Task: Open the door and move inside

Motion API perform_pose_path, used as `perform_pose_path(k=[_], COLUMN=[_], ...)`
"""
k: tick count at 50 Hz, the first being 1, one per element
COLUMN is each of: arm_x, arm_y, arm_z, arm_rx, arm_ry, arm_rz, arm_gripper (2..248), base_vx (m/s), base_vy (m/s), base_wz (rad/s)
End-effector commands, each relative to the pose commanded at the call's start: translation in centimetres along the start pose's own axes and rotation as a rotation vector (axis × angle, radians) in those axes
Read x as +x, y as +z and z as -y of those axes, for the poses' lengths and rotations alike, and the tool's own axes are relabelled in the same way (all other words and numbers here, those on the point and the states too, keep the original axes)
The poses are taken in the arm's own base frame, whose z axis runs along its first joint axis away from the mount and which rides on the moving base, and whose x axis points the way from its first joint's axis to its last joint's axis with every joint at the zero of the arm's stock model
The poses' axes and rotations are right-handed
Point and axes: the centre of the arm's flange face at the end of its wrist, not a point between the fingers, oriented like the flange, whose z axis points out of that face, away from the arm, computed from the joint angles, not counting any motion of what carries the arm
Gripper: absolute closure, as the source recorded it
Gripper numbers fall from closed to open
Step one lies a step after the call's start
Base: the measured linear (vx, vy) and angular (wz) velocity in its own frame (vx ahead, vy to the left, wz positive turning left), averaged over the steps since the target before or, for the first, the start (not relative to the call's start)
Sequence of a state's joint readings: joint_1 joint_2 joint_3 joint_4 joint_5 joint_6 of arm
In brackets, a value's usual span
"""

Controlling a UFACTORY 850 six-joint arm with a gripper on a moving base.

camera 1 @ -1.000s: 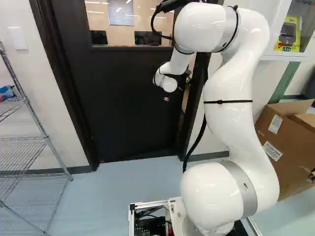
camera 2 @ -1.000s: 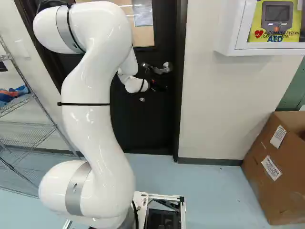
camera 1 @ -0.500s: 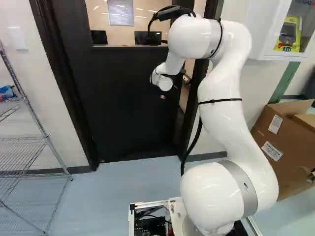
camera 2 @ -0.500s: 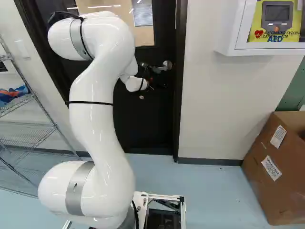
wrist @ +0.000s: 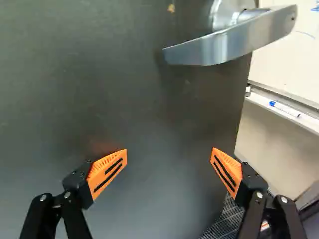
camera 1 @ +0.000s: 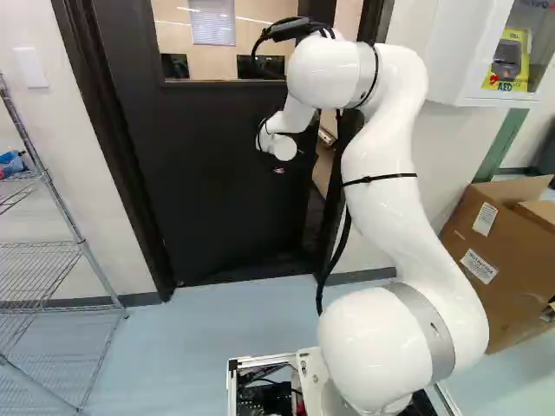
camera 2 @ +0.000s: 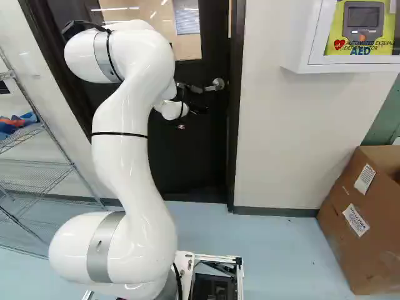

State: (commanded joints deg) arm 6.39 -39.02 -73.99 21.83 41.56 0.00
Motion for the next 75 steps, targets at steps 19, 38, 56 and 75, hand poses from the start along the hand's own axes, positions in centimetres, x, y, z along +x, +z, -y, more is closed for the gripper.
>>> perform_pose_path(k=[19, 38, 56, 75], arm_x=[-1.4, -1.8, -2.0, -1.7], arm_y=[1.2, 4.5, 5.6, 2.3], arm_z=[4.2, 6.2, 6.7, 5.4], arm_rx=[0.158, 0.188, 0.193, 0.181], arm_ry=[-0.146, -0.155, -0.152, -0.159], arm_rz=[0.05, 0.02, 0.007, 0.043], arm_gripper=[3, 3, 3, 3], base_vx=[0.0, 0.0, 0.0, 0.0], base_vy=[0.0, 0.0, 0.0, 0.0], base_wz=[0.0, 0.0, 0.0, 0.0])
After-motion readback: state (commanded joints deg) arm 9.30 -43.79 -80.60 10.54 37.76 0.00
